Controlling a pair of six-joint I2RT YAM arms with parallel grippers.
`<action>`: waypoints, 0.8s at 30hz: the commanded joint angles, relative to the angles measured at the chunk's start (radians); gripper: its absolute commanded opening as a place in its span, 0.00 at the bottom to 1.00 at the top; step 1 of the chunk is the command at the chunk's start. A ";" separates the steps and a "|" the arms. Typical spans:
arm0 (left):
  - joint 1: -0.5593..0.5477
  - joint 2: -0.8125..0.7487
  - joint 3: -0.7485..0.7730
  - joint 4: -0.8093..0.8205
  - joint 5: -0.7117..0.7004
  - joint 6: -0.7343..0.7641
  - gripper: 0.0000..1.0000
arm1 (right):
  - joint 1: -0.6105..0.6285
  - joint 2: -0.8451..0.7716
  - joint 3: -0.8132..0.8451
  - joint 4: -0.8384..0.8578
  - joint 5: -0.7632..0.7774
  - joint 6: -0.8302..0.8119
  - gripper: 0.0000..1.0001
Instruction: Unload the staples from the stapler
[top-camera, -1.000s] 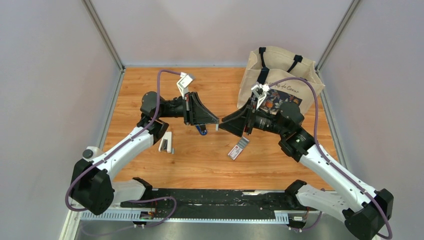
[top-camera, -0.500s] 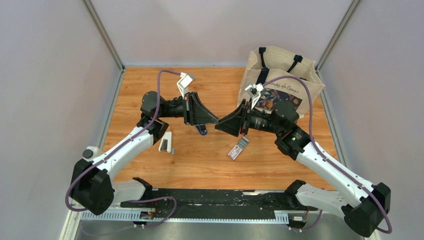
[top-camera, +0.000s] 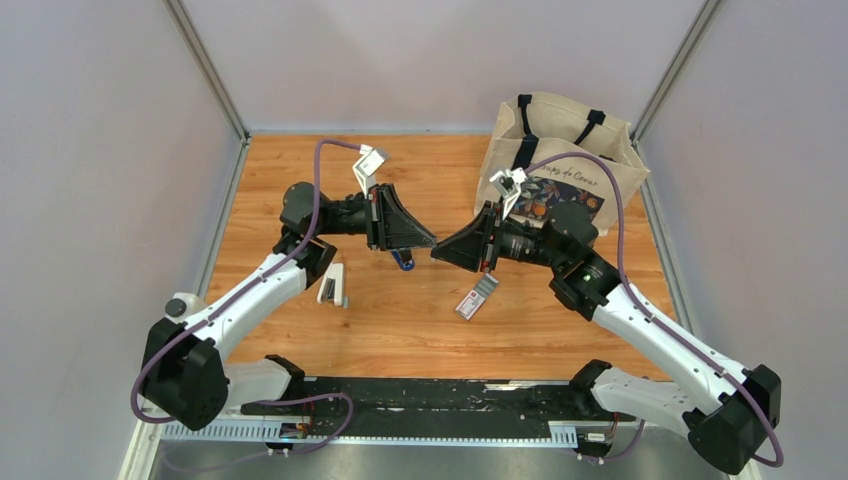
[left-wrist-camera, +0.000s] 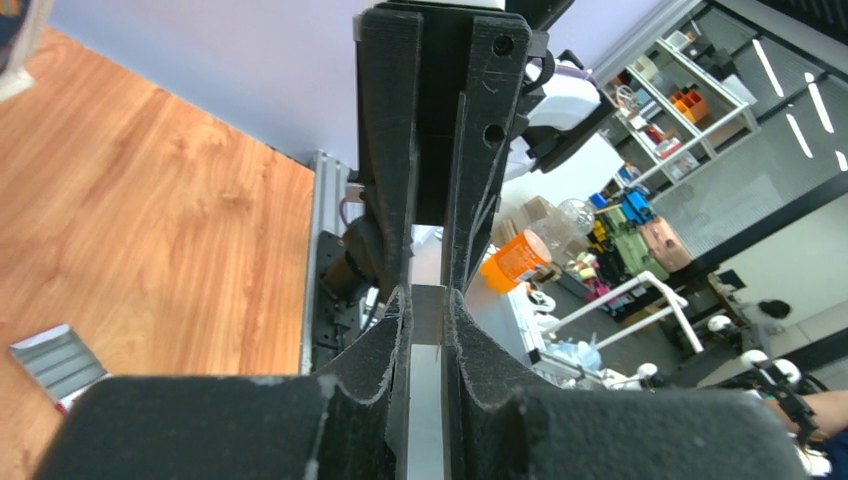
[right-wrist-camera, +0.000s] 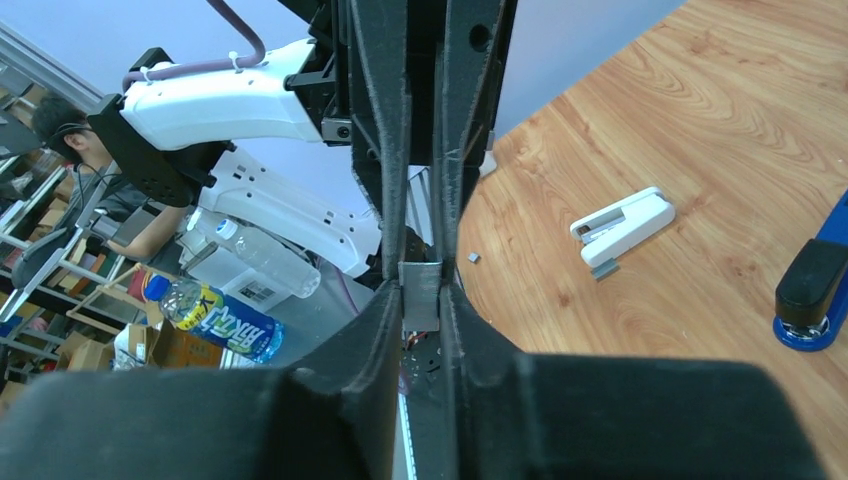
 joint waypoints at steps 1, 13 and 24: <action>0.006 -0.002 0.028 0.042 0.019 0.015 0.20 | 0.006 -0.007 -0.010 0.037 -0.025 0.015 0.14; 0.029 -0.025 0.107 -0.236 0.016 0.225 0.75 | 0.006 -0.040 0.050 -0.237 0.061 -0.115 0.07; 0.043 -0.041 0.384 -1.529 -0.424 1.168 0.82 | 0.006 0.122 0.180 -0.704 0.484 -0.333 0.09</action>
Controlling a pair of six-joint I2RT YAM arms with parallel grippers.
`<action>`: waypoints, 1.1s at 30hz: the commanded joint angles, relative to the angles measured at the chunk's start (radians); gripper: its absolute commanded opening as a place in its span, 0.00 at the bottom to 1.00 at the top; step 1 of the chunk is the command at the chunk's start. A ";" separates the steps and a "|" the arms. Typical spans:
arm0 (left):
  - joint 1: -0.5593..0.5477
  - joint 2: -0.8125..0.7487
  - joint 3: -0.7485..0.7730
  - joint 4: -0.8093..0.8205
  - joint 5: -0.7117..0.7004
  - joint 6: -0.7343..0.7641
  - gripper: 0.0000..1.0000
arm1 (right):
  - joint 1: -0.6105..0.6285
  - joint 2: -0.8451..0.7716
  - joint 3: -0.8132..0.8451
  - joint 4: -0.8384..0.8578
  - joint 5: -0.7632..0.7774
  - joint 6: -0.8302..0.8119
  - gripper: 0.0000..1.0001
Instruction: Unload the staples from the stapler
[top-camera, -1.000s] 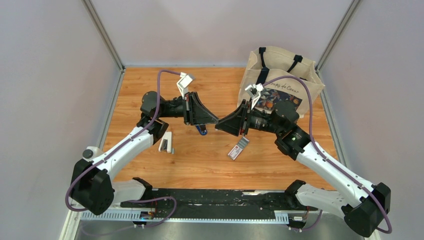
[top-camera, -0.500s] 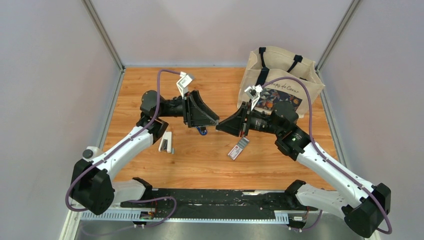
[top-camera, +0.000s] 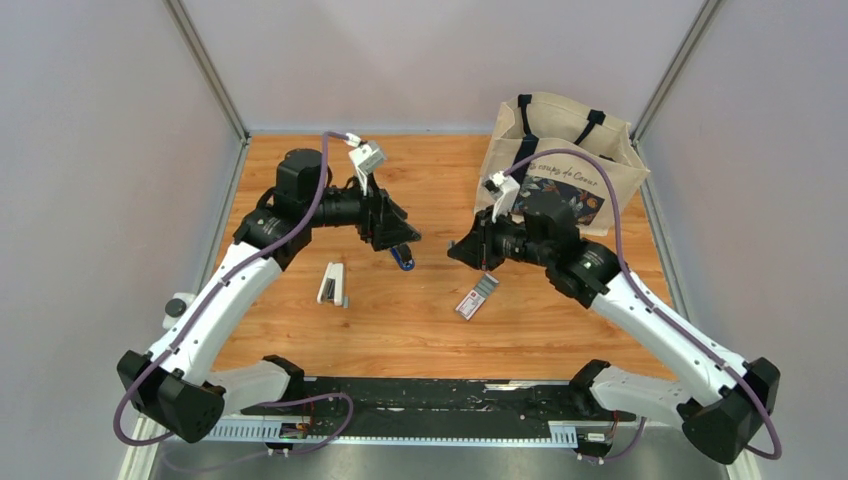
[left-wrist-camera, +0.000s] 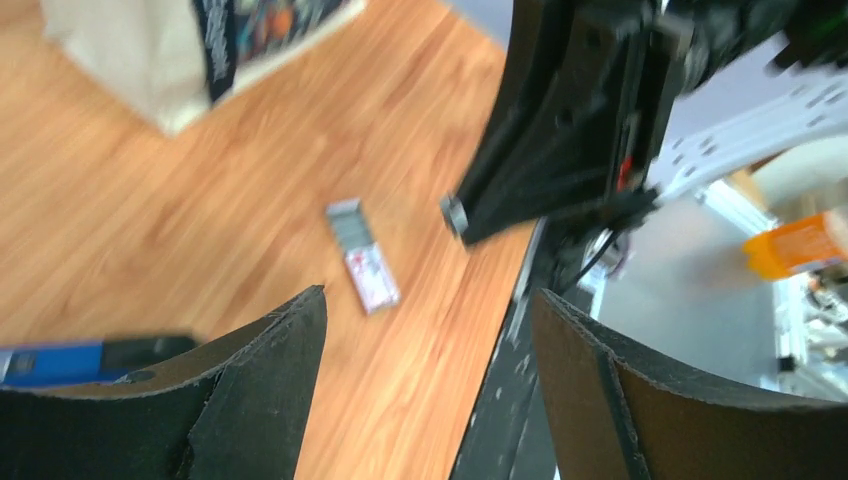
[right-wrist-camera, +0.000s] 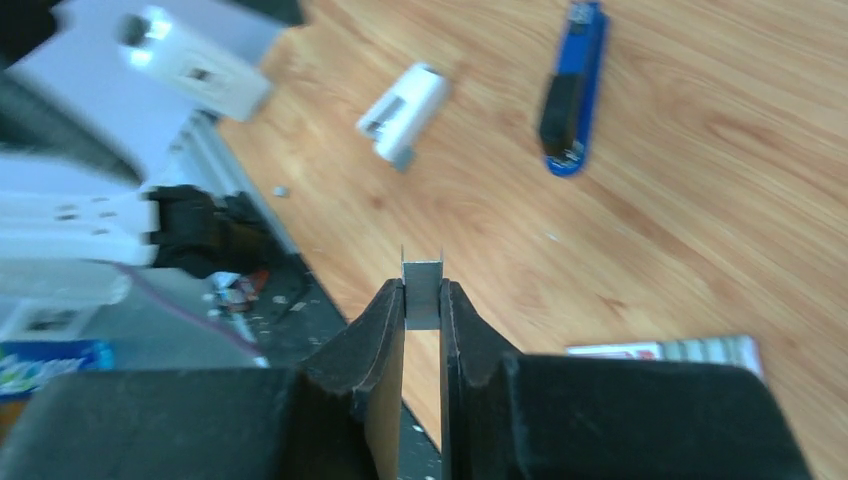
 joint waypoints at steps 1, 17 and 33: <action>0.000 0.024 0.063 -0.528 -0.146 0.389 0.82 | 0.009 0.117 0.073 -0.242 0.237 -0.121 0.09; -0.116 -0.011 -0.052 -0.572 -0.316 0.546 0.84 | 0.010 0.434 0.122 -0.366 0.567 -0.207 0.00; -0.395 0.710 0.402 -0.429 -0.432 0.375 0.85 | -0.289 0.052 0.093 -0.410 0.484 -0.085 0.01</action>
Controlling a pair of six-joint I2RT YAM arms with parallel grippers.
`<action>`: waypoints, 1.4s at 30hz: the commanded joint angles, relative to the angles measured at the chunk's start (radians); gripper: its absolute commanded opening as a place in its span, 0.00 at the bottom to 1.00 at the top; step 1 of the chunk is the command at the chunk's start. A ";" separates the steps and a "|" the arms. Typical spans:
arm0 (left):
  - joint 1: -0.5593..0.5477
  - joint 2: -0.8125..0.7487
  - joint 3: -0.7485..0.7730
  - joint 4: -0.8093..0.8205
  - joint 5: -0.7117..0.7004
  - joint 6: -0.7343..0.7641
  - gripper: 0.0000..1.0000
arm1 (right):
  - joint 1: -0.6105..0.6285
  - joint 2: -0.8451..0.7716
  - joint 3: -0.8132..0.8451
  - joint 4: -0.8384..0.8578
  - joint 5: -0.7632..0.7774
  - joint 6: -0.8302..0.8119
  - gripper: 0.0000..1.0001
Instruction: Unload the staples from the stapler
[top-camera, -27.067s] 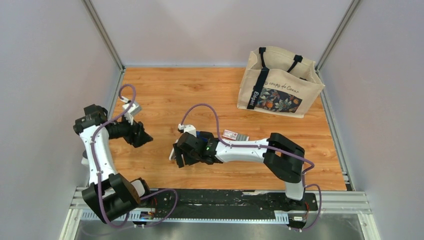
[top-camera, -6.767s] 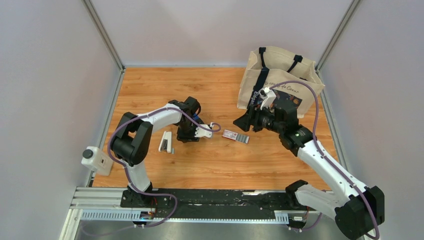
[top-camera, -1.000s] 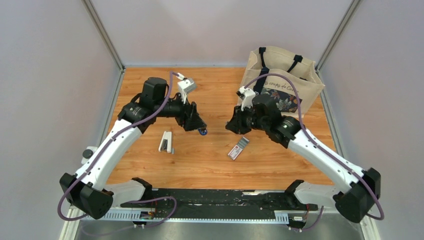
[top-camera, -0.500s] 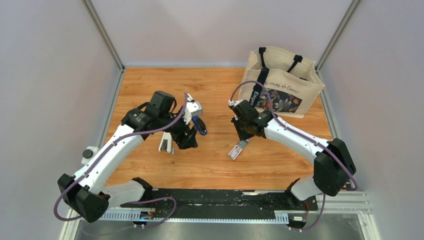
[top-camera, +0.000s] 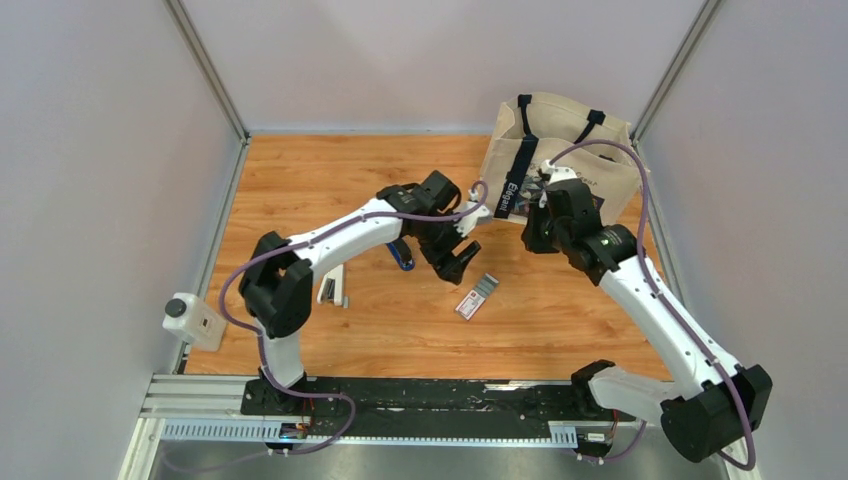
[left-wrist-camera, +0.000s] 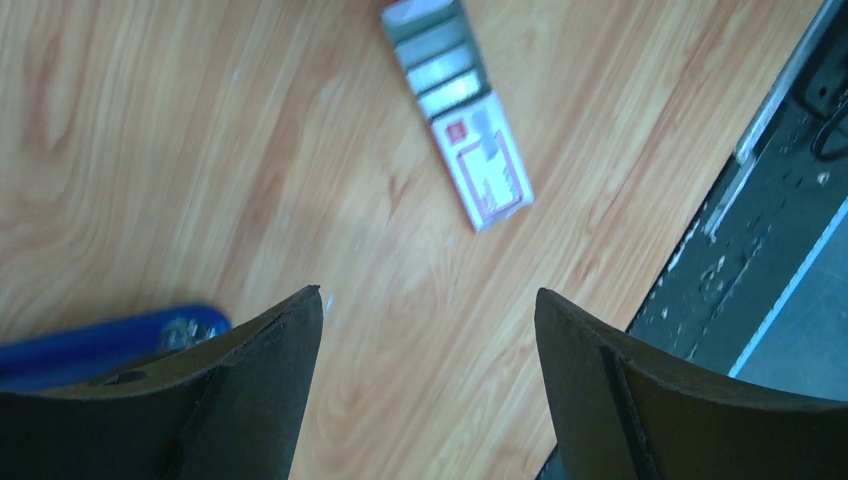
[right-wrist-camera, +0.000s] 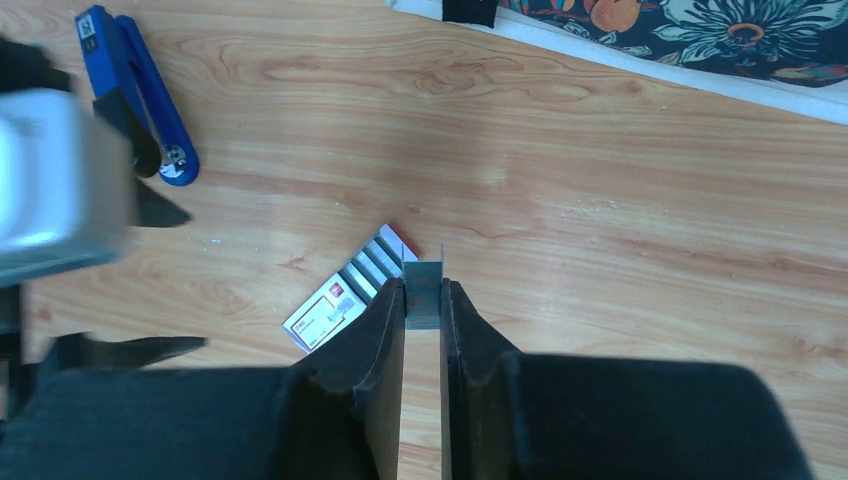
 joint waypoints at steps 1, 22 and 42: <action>-0.095 0.109 0.129 0.032 0.003 -0.047 0.86 | -0.042 -0.076 0.004 -0.019 -0.028 0.028 0.01; -0.218 0.316 0.169 0.167 -0.285 -0.254 0.86 | -0.082 -0.191 -0.018 -0.012 -0.099 0.005 0.02; -0.273 0.376 0.145 0.161 -0.360 -0.283 0.87 | -0.099 -0.206 -0.021 0.004 -0.168 -0.001 0.03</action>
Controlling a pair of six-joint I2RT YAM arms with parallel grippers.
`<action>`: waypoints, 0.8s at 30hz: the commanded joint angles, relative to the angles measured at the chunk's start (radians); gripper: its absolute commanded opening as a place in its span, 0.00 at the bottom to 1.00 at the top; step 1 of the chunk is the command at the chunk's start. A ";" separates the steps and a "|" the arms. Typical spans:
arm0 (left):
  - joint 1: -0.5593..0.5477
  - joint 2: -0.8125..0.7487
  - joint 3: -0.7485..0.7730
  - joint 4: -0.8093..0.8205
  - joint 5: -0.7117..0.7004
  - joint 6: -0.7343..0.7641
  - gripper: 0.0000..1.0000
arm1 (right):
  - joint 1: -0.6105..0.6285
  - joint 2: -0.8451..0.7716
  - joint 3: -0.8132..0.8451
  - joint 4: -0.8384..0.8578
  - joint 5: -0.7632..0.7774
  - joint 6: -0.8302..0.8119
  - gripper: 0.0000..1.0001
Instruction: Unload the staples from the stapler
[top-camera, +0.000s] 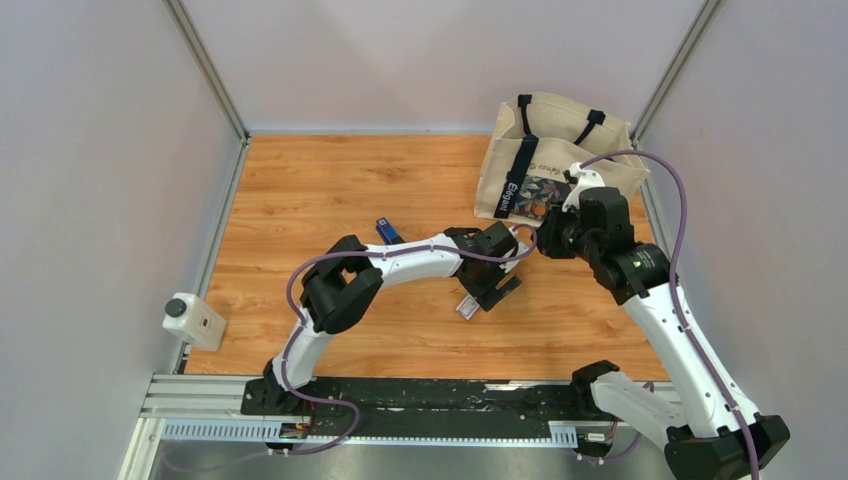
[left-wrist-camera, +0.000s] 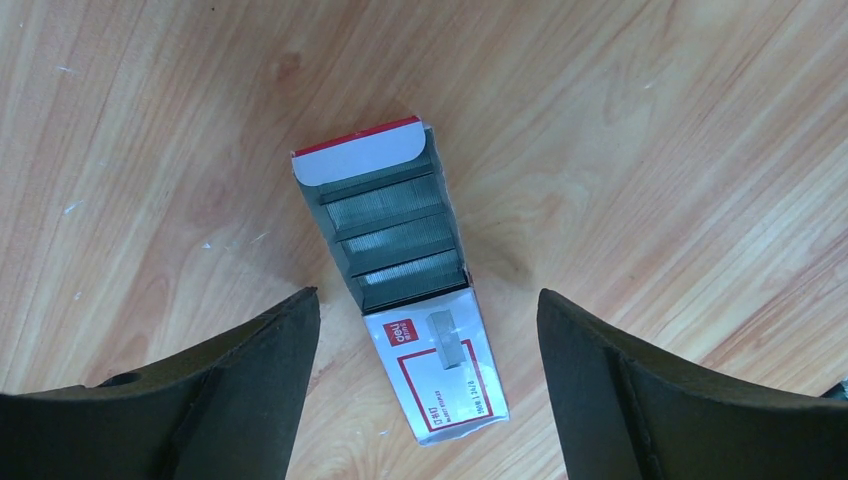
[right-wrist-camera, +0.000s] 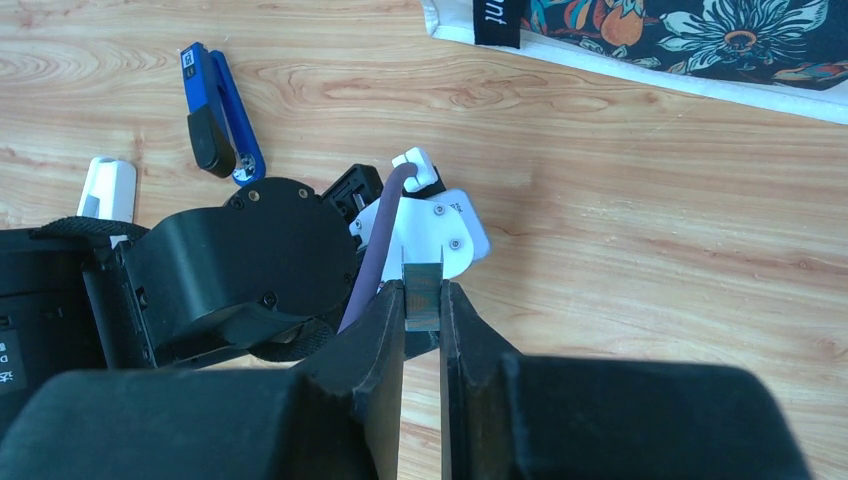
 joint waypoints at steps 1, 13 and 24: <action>-0.009 0.023 -0.001 0.001 -0.021 -0.005 0.87 | -0.009 -0.024 -0.001 0.034 -0.020 -0.011 0.03; -0.011 -0.015 -0.132 0.054 -0.044 0.124 0.57 | -0.012 -0.025 0.003 0.045 -0.040 -0.006 0.02; -0.031 -0.107 -0.305 0.103 -0.010 0.234 0.49 | -0.013 -0.019 -0.015 0.053 -0.032 -0.005 0.02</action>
